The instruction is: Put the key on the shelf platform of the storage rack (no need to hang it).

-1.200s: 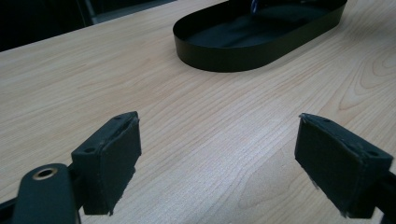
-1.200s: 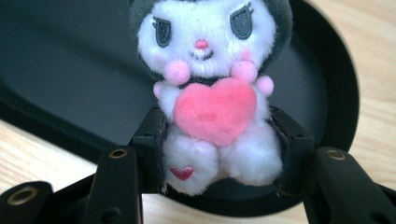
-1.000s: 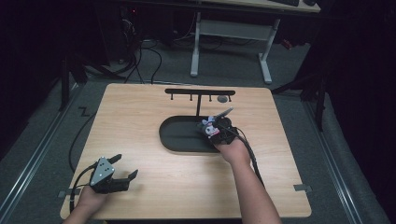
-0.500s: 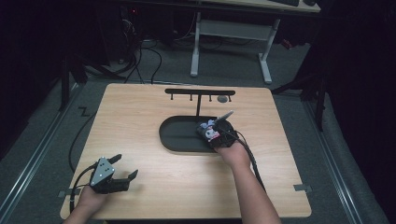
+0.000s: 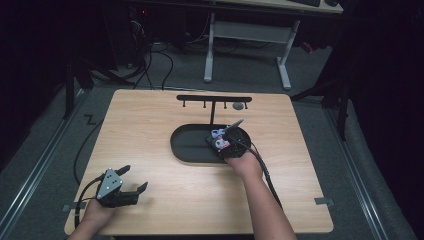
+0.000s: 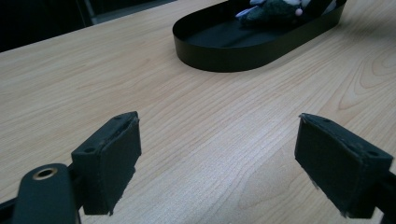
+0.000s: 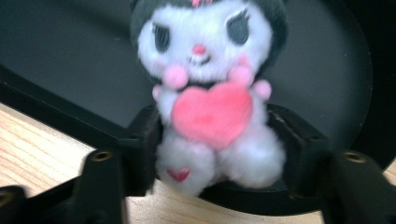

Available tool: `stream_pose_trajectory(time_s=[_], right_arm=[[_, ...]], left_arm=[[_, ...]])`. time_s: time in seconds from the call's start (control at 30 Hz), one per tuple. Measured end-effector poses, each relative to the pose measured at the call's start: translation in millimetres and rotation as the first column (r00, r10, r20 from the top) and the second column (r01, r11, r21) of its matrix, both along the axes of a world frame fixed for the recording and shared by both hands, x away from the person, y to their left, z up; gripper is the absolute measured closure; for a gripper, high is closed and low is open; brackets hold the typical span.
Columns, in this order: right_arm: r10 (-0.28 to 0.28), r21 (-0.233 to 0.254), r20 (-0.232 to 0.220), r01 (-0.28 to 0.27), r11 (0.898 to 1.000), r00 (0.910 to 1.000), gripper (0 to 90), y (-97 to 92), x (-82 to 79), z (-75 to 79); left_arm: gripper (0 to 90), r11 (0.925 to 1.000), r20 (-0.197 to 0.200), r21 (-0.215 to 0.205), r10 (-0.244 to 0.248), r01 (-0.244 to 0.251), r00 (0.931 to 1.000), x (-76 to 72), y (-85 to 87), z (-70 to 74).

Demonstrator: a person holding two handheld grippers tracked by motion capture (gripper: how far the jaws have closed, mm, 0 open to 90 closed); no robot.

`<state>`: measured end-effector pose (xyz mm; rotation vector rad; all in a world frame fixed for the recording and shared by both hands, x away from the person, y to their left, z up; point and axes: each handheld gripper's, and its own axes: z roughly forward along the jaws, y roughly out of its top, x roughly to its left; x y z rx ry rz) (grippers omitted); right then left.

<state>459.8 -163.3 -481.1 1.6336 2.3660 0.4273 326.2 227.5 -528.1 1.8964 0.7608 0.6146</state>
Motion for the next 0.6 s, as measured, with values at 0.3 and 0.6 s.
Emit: stream_pose_trajectory(time_s=[0.3,0.6], right_arm=[[-0.002,0.009,0.033,0.002,1.0,0.9995,27.5,-2.8,-4.8,8.4],[0.0,0.021,0.077,-0.002,1.0,0.997,25.5,-7.5,-14.2,19.2]], left_arm=[[15.5,1.0,0.001,0.005,0.0,0.0,1.0,0.2,-0.5,-0.1],[15.5,1.0,-0.007,0.007,-0.001,0.001,1.0,1.3,-0.8,0.2]])
